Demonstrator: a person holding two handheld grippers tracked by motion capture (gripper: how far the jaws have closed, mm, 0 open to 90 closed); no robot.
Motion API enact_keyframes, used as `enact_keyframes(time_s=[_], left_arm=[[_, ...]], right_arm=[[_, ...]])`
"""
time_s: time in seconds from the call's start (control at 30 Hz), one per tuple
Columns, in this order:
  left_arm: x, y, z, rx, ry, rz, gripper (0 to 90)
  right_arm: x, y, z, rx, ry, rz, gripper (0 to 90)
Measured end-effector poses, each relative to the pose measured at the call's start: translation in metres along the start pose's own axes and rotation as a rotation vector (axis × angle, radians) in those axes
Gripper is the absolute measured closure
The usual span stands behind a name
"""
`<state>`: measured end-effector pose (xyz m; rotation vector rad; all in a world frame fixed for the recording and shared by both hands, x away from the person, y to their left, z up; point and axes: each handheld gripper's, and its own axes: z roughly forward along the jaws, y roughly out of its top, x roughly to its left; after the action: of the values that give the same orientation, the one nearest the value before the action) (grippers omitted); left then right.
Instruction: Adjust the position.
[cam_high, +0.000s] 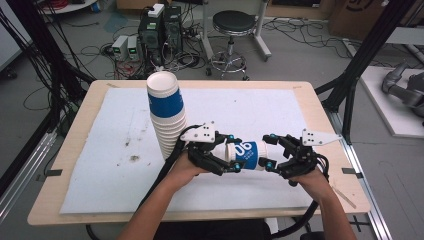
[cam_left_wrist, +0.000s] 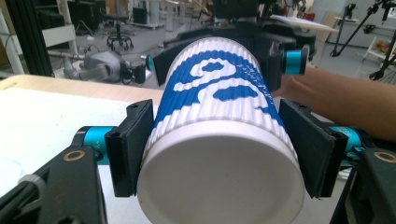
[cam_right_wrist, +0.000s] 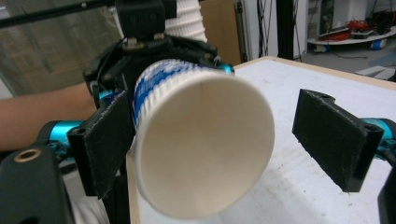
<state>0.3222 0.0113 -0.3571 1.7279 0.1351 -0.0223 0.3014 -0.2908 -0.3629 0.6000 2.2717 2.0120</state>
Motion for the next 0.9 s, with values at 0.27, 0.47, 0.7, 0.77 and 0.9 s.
enact_keyframes(time_s=[0.27,0.47,0.7,0.77,0.9], left_arm=[[-0.002,0.002,0.002,-0.014,-0.038,0.011,29.4],[-0.006,0.000,0.007,0.086,-0.042,0.012,27.9],[-0.007,-0.003,0.013,0.182,-0.029,0.045,22.5],[-0.007,-0.005,0.015,0.195,-0.051,0.050,28.2],[-0.005,-0.006,0.014,0.170,-0.049,0.033,28.8]], right_arm=[[0.005,-0.002,0.008,0.084,0.058,-0.096,18.8],[0.006,0.005,0.002,0.131,0.095,-0.110,24.7],[0.009,0.009,0.005,0.226,0.086,-0.130,25.8],[0.010,0.010,0.005,0.223,0.072,-0.126,25.4],[0.009,0.008,0.005,0.154,0.075,-0.092,20.5]])
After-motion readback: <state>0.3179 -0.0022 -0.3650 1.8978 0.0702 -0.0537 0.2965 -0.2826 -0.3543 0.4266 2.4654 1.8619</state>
